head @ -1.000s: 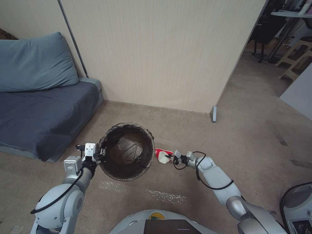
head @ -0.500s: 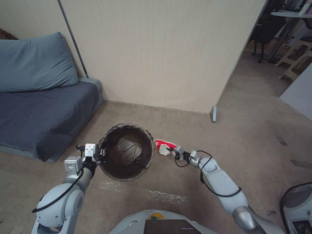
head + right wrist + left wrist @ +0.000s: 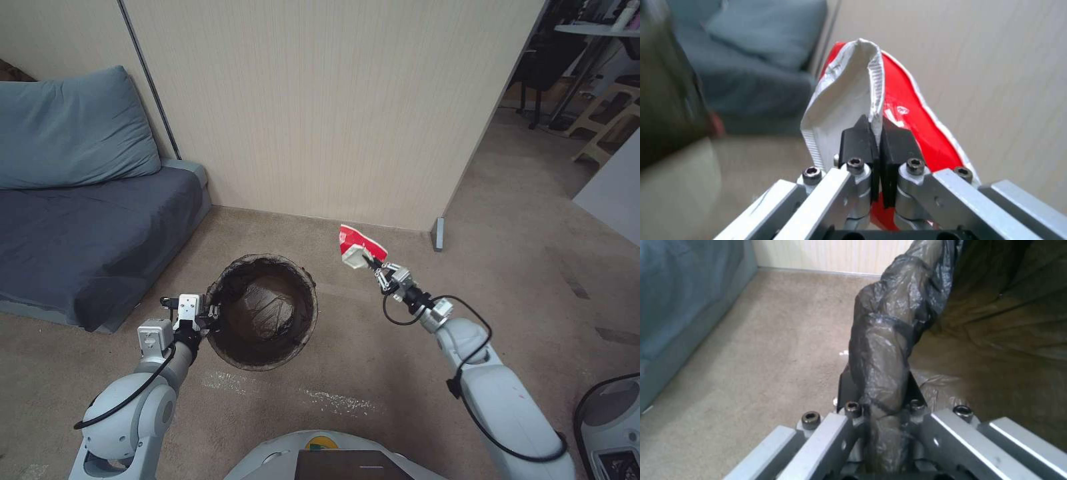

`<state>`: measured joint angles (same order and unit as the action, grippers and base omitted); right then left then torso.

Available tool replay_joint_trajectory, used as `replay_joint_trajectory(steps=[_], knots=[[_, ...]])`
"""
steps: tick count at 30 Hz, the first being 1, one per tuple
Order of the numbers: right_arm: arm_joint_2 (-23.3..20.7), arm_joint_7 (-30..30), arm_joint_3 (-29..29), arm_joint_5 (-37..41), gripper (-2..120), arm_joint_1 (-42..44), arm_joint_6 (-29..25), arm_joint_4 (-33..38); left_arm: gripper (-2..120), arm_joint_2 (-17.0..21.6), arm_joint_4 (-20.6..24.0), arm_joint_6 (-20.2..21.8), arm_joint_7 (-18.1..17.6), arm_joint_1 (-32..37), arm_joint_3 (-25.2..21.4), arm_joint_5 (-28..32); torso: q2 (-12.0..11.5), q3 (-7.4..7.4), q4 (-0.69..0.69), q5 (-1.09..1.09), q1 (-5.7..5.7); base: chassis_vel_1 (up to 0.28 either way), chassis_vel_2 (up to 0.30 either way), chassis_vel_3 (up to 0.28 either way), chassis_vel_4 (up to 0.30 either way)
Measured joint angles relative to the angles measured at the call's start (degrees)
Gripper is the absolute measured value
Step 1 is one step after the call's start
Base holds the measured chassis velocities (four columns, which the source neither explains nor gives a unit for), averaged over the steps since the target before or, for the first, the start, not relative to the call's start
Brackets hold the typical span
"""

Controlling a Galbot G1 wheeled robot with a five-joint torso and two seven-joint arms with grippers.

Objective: Pick up the trash bin, then pick up the garbage from the floor and place it into the trash bin.

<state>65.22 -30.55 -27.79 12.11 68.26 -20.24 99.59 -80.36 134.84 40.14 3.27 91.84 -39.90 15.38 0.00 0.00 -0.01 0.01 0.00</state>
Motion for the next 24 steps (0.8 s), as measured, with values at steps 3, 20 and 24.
replay_joint_trajectory(steps=[3,20,24], knots=[[-1.32,0.67,-0.43,1.8,0,2.87,0.95,7.86,0,0.12,-0.17,0.01,-0.19,-0.09,0.75,0.49,0.0,0.0,0.01,-0.03,0.0,0.0,0.0,0.0,0.0],[-3.56,5.32,17.41,0.6,0,1.38,7.7,22.23,0,-0.11,1.62,1.91,-3.37,0.11,5.7,7.45,0.0,0.0,0.01,-0.02,0.0,0.0,0.0,0.0,0.0],[-2.68,5.35,20.97,-0.76,0,-0.24,7.84,19.4,0,-0.39,1.78,1.93,-3.85,0.17,6.28,7.52,0.0,0.01,0.0,-0.02,0.0,0.0,0.0,0.0,0.0]])
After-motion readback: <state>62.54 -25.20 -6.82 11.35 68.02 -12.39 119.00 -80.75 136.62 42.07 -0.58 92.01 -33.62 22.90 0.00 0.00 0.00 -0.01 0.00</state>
